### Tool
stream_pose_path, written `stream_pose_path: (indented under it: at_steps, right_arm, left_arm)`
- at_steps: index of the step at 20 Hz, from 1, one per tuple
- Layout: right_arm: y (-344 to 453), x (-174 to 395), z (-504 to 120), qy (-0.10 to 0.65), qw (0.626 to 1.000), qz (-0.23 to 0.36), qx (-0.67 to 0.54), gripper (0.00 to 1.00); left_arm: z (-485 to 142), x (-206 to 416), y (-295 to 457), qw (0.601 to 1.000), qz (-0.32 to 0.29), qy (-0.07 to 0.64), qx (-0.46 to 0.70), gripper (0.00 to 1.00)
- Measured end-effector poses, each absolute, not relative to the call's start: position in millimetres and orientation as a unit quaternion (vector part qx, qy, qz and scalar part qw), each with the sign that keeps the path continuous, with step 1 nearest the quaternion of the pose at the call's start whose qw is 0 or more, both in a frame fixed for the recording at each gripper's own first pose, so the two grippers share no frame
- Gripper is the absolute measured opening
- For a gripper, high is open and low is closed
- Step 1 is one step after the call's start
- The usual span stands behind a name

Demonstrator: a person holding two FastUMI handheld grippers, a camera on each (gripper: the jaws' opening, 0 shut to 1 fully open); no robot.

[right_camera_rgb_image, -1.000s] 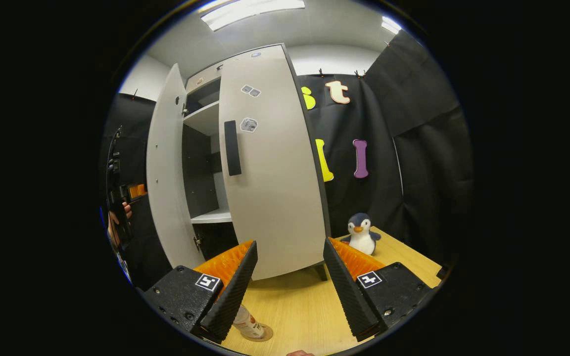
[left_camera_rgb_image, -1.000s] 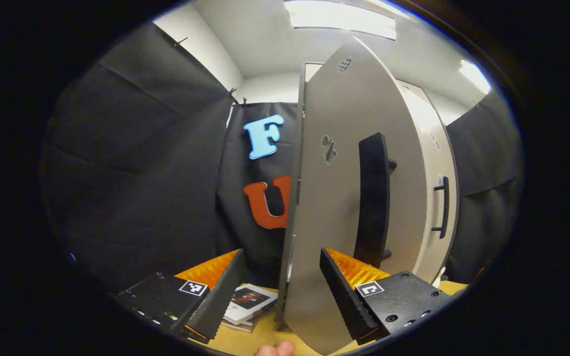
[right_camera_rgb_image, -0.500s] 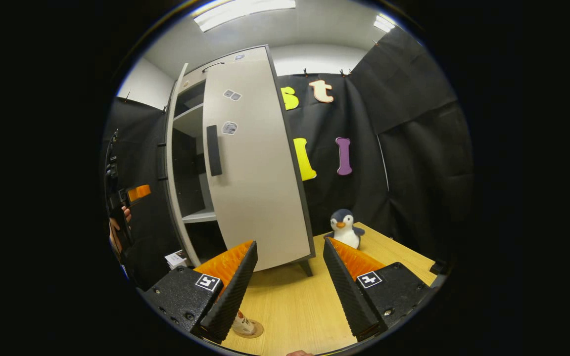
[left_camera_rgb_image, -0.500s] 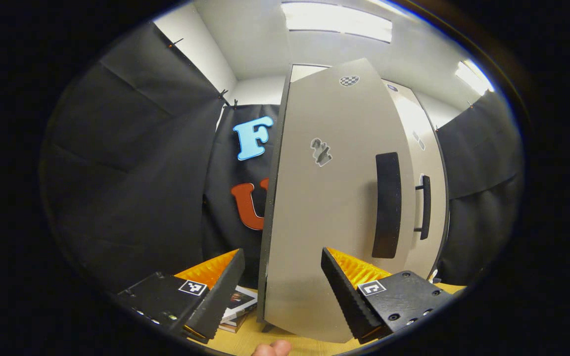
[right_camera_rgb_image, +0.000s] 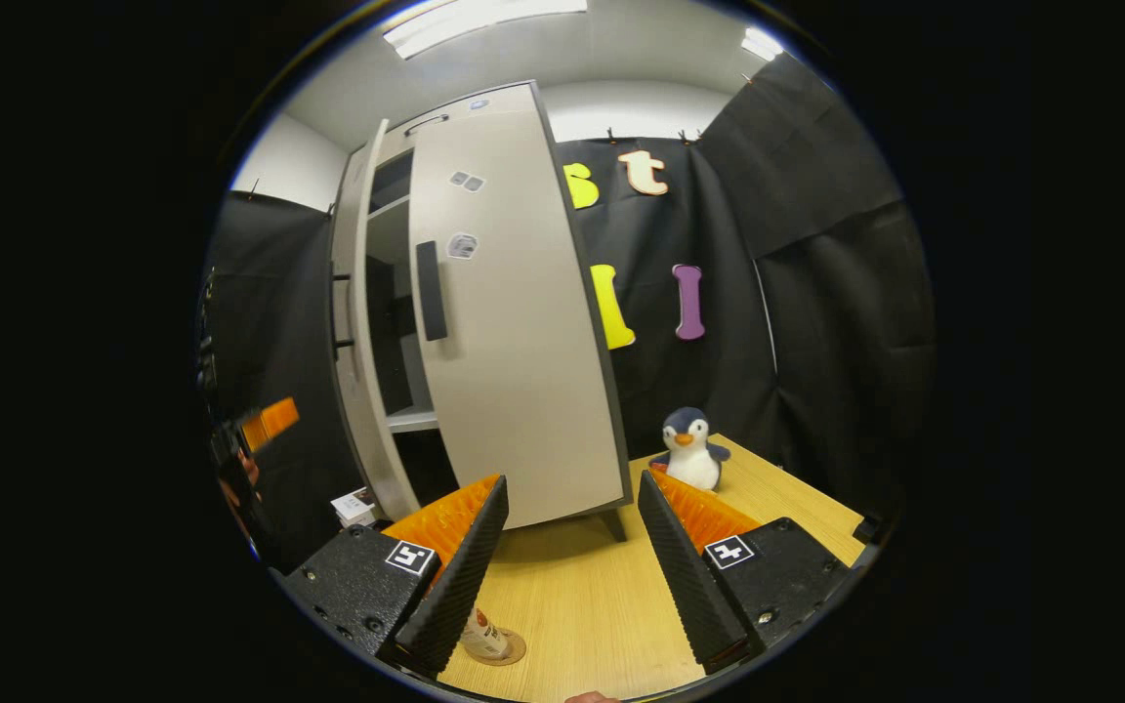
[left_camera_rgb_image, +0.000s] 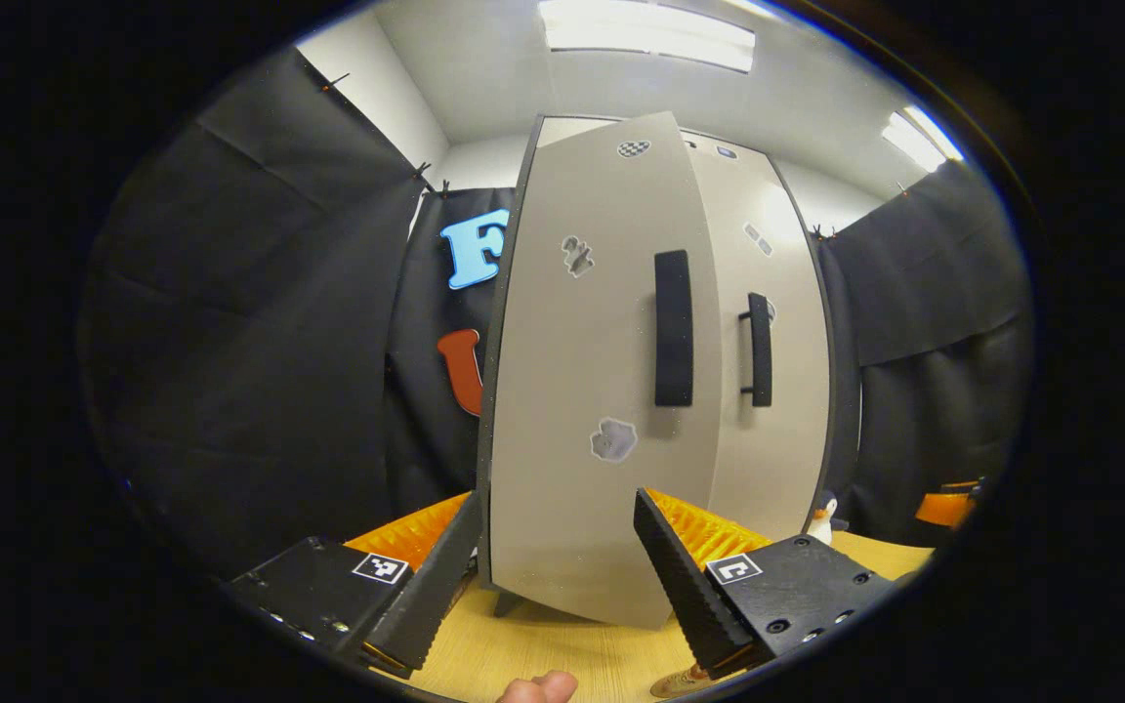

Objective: Grasp the bottle in the cabinet with the left hand and place it on the coaster, then close the right door with the right hand and the left door with the left hand.

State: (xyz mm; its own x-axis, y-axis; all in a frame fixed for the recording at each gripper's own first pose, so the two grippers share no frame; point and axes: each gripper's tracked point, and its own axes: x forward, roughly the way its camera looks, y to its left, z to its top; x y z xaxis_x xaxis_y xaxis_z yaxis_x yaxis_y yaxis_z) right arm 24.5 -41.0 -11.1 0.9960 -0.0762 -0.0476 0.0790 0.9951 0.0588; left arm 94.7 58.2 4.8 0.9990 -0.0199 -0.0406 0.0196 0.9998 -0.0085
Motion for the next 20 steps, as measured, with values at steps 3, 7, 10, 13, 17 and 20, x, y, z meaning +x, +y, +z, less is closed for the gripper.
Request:
stream_pose_path:
  at_steps: [3, 7, 10, 13, 17, 20]
  right_arm:
    - [-28, 26, -16, 0.031, 0.999, -0.031, 0.02, 0.83]
    - [-14, 31, -19, 0.033, 0.999, -0.028, 0.006, 0.83]
    - [-4, 33, -21, 0.029, 0.999, -0.018, 0.003, 0.83]
    - [4, 33, -25, 0.032, 0.999, -0.01, 0.008, 0.83]
    - [14, 34, -26, 0.032, 0.999, 0.001, 0.004, 0.83]
    - [21, 32, -29, 0.035, 0.999, 0.008, 0.0, 0.83]
  left_arm:
    - [-23, 75, 41, 0.998, -0.027, 0.058, 0.005, 0.95]
    - [-34, 53, 27, 0.998, -0.019, 0.058, 0.006, 0.95]
    - [-28, 45, 24, 0.999, -0.018, 0.041, 0.016, 0.99]
    - [-23, 43, 16, 0.999, -0.036, 0.031, 0.009, 0.95]
    - [-24, 41, 11, 0.998, -0.047, 0.034, 0.01, 0.95]
    - [-27, 42, 10, 0.998, -0.051, 0.045, 0.0, 0.95]
